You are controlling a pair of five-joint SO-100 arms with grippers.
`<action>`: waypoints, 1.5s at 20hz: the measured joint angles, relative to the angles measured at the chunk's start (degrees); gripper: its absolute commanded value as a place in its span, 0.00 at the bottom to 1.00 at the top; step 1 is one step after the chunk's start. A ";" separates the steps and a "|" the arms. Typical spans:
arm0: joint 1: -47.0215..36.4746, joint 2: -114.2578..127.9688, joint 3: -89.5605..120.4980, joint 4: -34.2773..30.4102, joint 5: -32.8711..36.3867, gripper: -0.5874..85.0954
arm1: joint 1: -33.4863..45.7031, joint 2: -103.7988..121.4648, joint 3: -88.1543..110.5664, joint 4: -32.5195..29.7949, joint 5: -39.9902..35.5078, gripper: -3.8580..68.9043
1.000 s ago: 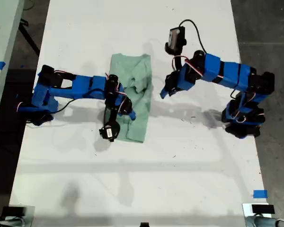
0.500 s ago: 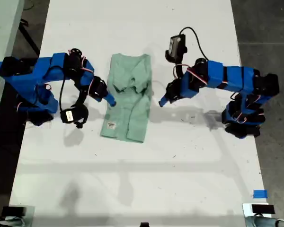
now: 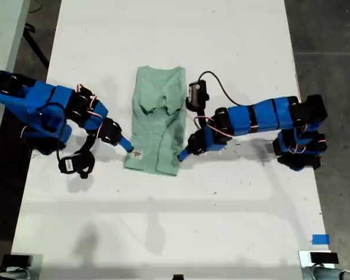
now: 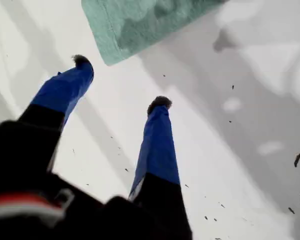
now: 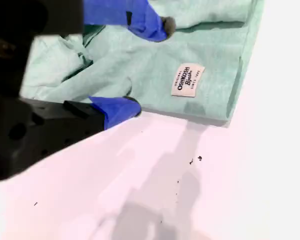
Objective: Fold t-shirt
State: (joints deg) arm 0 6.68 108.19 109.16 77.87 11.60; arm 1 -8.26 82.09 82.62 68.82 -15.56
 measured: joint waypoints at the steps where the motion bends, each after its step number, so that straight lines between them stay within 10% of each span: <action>1: 0.00 -0.79 0.53 -1.32 0.00 0.30 | -0.09 -2.72 -2.46 0.00 0.26 0.44; 12: 2.20 -19.86 2.11 -13.01 -2.29 0.30 | -1.32 -25.14 -21.36 -0.53 0.79 0.43; 18: 3.25 -30.41 -3.08 -16.26 -4.04 0.01 | -2.20 -35.24 -30.67 -1.49 2.81 0.08; 30: 7.38 -36.12 -22.94 -5.98 -3.69 0.01 | -4.83 -31.64 -30.41 5.54 4.04 0.05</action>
State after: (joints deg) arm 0 14.06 72.07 86.22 71.89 7.91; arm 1 -13.10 50.45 52.21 74.36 -11.51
